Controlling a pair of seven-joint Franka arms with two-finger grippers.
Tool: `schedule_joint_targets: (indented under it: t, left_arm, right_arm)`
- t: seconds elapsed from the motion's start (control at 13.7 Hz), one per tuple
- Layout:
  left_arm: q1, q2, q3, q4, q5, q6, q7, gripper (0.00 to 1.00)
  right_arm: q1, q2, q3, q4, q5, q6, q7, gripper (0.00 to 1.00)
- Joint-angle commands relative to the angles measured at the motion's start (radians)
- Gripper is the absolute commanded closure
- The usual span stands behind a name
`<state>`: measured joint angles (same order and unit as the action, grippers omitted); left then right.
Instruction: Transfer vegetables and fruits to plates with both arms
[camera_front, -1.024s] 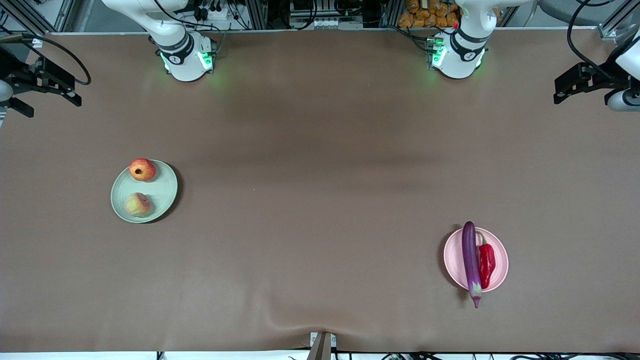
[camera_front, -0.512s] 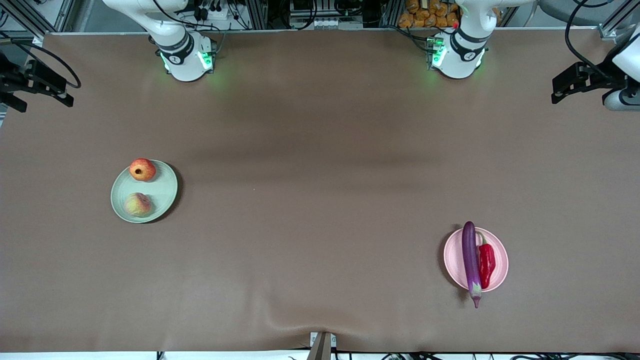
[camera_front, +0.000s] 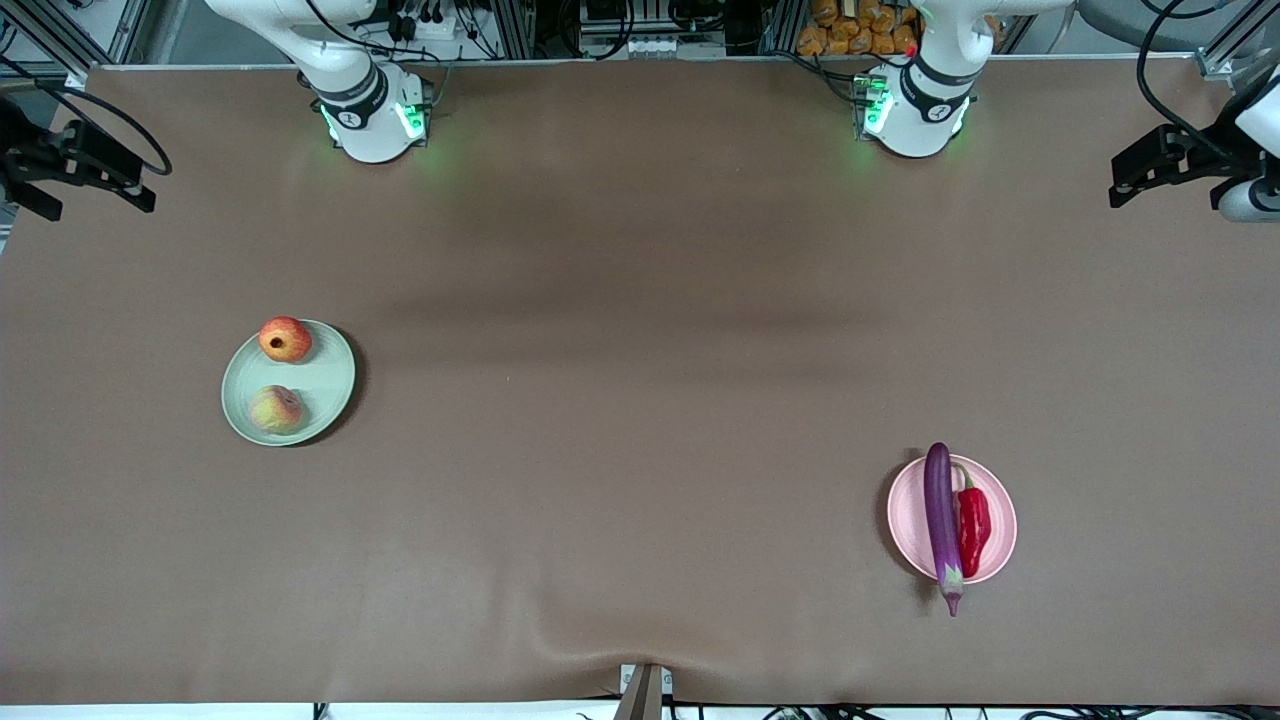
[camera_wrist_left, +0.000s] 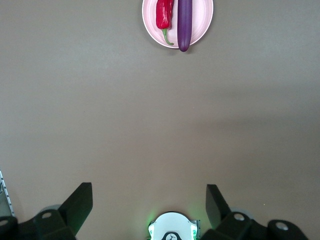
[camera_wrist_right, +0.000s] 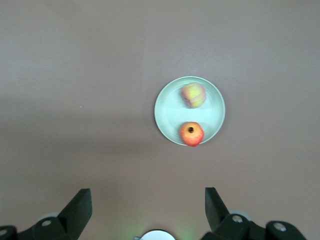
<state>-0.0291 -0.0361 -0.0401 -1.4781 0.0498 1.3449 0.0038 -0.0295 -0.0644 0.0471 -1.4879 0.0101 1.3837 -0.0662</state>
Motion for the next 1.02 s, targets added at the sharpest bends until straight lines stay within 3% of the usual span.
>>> schedule_joint_targets:
  t: [0.0, 0.37, 0.95]
  left_arm:
    - [0.0, -0.005, 0.005, 0.012, -0.013, -0.02, 0.007, 0.0]
    - [0.005, -0.005, 0.008, 0.007, -0.015, -0.015, 0.005, 0.0]
    - [0.0, 0.039, 0.002, -0.034, -0.001, 0.135, -0.004, 0.0]
  right_arm:
    - [-0.012, -0.017, 0.048, -0.014, -0.052, -0.005, 0.019, 0.0]
    - [-0.021, -0.017, 0.046, -0.014, -0.05, -0.006, 0.019, 0.0]
    - [-0.02, -0.015, 0.046, -0.014, -0.047, -0.008, 0.02, 0.0]
